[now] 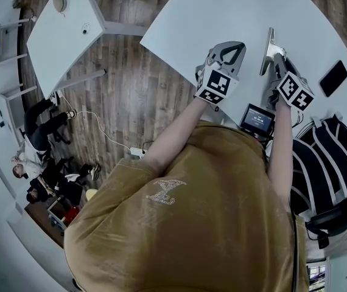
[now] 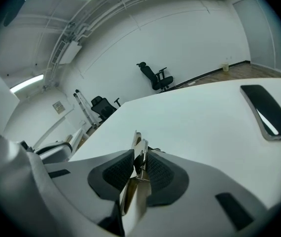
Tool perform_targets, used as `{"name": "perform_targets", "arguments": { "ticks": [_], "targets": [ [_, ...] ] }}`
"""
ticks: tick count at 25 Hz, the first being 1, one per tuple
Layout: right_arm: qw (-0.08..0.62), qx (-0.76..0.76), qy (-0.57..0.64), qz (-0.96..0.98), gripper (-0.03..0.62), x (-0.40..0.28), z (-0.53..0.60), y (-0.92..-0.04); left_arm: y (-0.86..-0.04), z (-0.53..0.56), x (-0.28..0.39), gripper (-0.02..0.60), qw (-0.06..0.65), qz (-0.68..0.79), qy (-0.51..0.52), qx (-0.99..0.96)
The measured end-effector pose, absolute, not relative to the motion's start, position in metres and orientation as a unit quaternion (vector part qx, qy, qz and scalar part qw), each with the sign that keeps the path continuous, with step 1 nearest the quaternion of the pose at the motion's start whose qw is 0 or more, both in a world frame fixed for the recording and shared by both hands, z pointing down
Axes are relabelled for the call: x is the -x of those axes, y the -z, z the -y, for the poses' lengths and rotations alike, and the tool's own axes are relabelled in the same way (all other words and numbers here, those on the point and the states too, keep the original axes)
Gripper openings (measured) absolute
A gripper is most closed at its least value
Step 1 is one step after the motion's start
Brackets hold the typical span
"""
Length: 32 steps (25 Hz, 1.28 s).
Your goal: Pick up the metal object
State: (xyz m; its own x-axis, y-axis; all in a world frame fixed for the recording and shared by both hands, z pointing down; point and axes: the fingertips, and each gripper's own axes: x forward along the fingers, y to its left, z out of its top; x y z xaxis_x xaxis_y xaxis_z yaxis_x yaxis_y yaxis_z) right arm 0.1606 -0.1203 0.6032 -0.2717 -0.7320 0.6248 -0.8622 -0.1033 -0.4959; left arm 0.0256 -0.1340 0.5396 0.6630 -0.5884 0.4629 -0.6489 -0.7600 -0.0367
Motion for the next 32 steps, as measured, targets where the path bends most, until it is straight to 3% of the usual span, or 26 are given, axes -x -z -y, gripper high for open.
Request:
{"name": "perform_targets", "arguments": {
  "ticks": [5,32],
  "targets": [
    [0.007,-0.581,-0.471,0.664,0.038,-0.157,0.123,-0.599,-0.541,0.135,-0.023,0.008,0.065,0.344,-0.231,-0.908],
    [0.011,-0.599,-0.438,0.67,0.032,-0.159,0.112,-0.579,-0.535,0.13,-0.021,0.007,0.062,0.341,-0.227,-0.91]
  ]
}}
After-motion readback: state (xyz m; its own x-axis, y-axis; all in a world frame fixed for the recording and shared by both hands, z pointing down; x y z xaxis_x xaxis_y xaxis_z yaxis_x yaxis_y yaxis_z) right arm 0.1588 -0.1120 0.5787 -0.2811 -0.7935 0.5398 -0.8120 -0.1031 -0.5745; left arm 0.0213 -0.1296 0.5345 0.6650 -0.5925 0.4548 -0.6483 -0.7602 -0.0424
